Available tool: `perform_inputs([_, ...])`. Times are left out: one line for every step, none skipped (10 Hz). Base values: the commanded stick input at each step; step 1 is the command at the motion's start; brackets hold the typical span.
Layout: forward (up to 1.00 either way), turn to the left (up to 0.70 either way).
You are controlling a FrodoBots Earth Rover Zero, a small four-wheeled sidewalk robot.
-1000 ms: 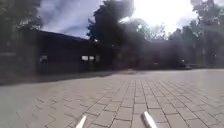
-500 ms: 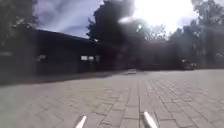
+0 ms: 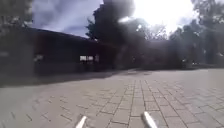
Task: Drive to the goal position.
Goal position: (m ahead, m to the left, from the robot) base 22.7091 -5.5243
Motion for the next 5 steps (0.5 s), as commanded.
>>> perform_inputs([0.70, 0.00])
perform_inputs([0.70, 0.00])
perform_inputs([0.70, 0.00])
perform_inputs([0.70, 0.00])
perform_inputs([0.70, 0.00])
